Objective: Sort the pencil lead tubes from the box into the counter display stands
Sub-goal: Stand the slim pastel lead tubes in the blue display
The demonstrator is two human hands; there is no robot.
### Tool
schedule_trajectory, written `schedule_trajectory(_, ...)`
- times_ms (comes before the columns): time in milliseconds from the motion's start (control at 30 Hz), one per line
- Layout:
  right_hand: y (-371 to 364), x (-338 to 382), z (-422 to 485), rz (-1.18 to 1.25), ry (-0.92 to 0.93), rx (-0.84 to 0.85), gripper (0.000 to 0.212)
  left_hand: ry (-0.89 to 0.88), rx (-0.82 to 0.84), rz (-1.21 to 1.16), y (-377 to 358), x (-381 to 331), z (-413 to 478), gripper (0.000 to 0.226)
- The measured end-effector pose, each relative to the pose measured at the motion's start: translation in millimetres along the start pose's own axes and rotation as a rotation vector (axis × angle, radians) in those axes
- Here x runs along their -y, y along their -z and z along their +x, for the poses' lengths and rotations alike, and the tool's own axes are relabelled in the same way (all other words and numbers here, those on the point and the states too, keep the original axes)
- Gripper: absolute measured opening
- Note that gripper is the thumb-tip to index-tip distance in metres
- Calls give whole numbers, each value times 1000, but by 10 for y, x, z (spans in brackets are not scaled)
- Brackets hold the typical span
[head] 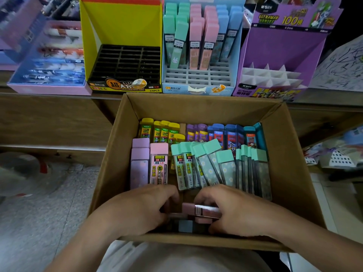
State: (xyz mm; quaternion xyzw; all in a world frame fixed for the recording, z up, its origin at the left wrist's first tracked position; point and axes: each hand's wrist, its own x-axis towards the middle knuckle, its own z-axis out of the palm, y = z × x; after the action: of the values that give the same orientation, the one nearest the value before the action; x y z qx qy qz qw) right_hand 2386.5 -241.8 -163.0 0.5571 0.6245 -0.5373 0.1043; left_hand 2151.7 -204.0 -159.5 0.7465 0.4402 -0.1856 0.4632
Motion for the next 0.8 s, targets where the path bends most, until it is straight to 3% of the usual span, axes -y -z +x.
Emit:
schedule_trajectory(200, -2, -29, 13, 91, 21, -32, 39, -43, -116, -70, -35, 20, 8, 20)
schedule_trajectory(400, 41, -48, 17, 266, 94, -141, 33, -80, -198, -387, 25, 3, -1, 25)
schedule_trajectory(633, 127, 8, 39, 743, 127, -298, 21, -113, -288, -560, 151, -61, -81, 30)
schedule_trajectory(800, 231, 40, 65, 949, 142, -256, 35, -161, -293, -538, 327, -81, -190, 28)
